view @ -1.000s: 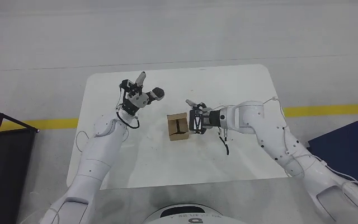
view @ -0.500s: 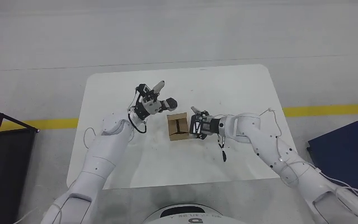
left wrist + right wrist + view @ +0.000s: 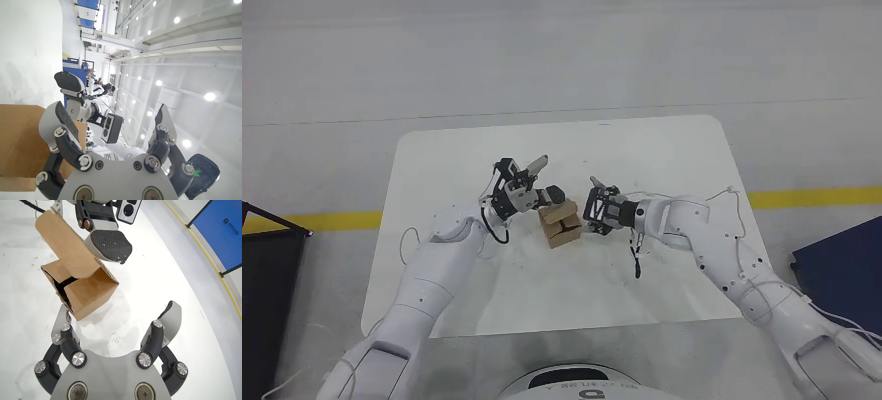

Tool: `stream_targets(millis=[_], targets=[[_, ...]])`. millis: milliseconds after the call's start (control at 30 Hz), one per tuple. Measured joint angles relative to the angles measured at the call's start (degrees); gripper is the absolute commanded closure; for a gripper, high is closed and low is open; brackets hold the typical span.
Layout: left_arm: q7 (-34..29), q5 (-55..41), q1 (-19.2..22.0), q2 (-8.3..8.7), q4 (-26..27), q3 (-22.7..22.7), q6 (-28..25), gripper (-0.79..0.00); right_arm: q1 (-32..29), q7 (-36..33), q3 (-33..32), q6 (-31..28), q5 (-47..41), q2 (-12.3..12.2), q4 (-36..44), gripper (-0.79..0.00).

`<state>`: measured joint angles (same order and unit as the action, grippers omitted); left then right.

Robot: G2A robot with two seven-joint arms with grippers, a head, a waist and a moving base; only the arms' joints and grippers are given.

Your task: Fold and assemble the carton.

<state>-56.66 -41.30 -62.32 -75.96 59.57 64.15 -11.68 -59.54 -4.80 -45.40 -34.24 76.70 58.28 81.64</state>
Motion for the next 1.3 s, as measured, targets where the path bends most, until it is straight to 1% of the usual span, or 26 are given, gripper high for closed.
stream_targets(millis=[100,200,333,400,500,567,667,767,900,1033,1300], targets=[[0.49,1.28,0.14,-0.11,-0.74,-0.74,0.31,-0.785,-0.18,0.46,-0.56,-0.82,-1.19,0.09,-0.86,-0.785],[0.77,1.87,0.48,-0.27,-1.54,-1.35,0.49,-0.785,-0.48,0.87,-1.87,-4.84,-3.18,-0.29,-1.50,-0.785],[0.68,1.53,0.76,-0.42,-2.10,-1.54,0.11,-0.785,-1.75,2.53,-4.65,-9.91,-6.18,-1.12,-0.36,-0.785],[0.67,1.43,0.85,-0.47,-2.25,-1.56,-0.05,-0.785,-2.40,3.57,-5.83,-10.42,-7.73,-1.32,0.48,-0.785],[0.63,1.51,1.03,-0.52,-2.38,-1.65,-0.12,-0.785,-3.29,3.28,-6.57,-7.40,-7.47,-1.29,2.06,-0.785],[0.59,1.57,1.11,-0.55,-2.41,-1.67,-0.15,-0.785,-3.57,2.52,-6.06,-5.06,-6.53,-1.01,2.57,-0.779],[0.50,1.63,1.18,-0.55,-2.45,-1.60,-0.19,-0.785,-3.31,1.78,-5.13,-3.19,-5.68,-0.53,2.36,-0.773],[0.34,1.66,1.13,-0.51,-2.48,-1.45,-0.16,-0.785,-2.82,1.44,-4.46,-2.37,-5.22,-0.09,1.92,-0.776],[0.20,1.65,1.03,-0.50,-2.63,-1.36,-0.16,-0.785,-2.33,1.35,-4.06,-1.55,-5.20,0.37,1.35,-0.757],[0.09,1.41,1.05,-0.57,-2.76,-1.40,-0.14,-0.785,-1.99,1.01,-3.86,-1.31,-5.11,0.73,0.89,-0.760],[0.01,1.53,1.22,-0.73,-2.89,-1.78,-0.21,-0.785,-1.77,-0.21,-3.73,-0.46,-4.98,1.30,0.67,-0.742]])
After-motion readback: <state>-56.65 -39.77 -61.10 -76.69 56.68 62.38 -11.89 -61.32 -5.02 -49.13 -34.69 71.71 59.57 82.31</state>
